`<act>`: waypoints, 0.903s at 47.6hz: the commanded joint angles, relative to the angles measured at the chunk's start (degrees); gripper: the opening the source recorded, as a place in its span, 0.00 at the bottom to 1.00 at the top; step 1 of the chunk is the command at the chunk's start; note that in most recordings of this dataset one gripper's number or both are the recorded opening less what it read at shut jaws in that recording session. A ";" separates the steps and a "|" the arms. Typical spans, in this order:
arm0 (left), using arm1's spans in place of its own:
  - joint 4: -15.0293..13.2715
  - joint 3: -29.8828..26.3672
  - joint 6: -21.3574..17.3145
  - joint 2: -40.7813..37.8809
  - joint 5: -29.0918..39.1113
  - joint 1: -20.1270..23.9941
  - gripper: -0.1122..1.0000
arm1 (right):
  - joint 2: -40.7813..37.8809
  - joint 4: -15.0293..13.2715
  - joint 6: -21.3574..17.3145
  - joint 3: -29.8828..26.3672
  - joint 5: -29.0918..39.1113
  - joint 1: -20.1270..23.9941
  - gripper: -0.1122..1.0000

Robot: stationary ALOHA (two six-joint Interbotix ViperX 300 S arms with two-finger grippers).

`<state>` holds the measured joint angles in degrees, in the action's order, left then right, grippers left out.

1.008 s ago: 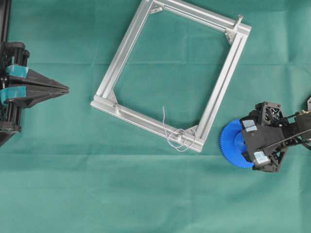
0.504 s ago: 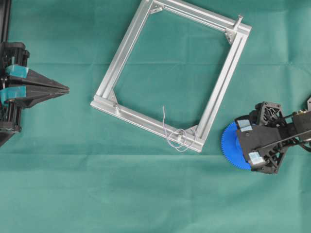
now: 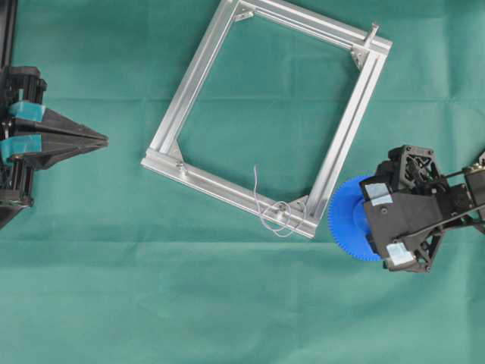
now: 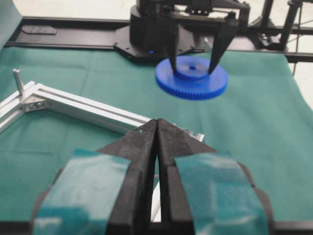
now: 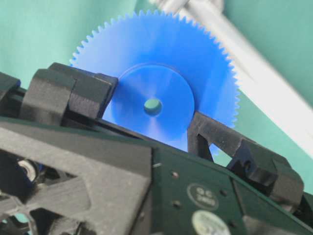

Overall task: Find the location of the shaft and insert the gear.
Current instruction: 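Lift the blue gear and tilt it upright with the right gripper, then carry the upright gear left toward the frame's metal shaft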

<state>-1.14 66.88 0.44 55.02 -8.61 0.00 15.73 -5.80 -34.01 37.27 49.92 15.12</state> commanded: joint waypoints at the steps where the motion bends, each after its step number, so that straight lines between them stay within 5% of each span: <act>1: -0.09 -1.05 0.09 -0.53 -0.26 0.09 0.11 | 1.41 -1.05 0.00 -2.90 0.62 0.09 0.72; 17: -0.09 -1.05 0.09 -0.53 0.18 0.18 0.11 | -1.93 -2.37 0.00 -6.86 -4.13 -0.09 0.72; 43: -0.09 -1.05 0.09 -0.53 0.26 0.09 0.11 | -12.48 -5.36 0.09 -16.61 -1.14 -3.34 0.72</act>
<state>-1.14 66.88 0.44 54.93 -8.09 0.00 2.99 -10.72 -34.01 22.32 48.69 13.01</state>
